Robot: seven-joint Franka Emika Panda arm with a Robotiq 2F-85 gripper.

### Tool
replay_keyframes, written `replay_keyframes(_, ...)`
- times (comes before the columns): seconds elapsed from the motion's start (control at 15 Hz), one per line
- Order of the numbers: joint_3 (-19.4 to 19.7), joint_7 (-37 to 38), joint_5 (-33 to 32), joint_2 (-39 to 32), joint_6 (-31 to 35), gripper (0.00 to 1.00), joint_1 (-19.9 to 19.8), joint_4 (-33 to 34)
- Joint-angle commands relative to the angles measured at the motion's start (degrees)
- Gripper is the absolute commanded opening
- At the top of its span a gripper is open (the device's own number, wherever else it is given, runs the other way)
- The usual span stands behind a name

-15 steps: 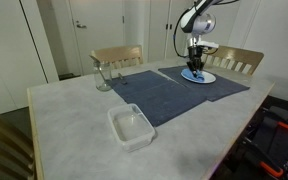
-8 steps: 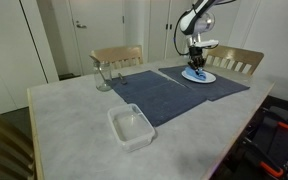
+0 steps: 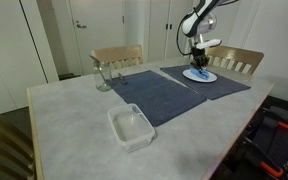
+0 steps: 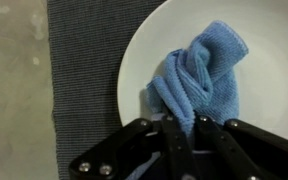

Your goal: Use the towel to wipe the plate, then put it on the table then repeat two more times

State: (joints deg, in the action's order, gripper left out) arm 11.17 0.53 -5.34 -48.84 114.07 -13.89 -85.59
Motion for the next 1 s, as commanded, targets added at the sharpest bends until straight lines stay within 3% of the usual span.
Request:
replay_keyframes(0.0,-1.5,-1.2,2.3,-0.9,-1.9,0.03,-1.6,-1.4)
replay_keyframes(0.47,-4.8,-5.2,10.2,-2.0,-9.2,0.03,-4.7,0.9)
replay_keyframes(0.93,-8.8,-14.9,18.5,-1.6,-10.1,0.03,-8.3,0.2)
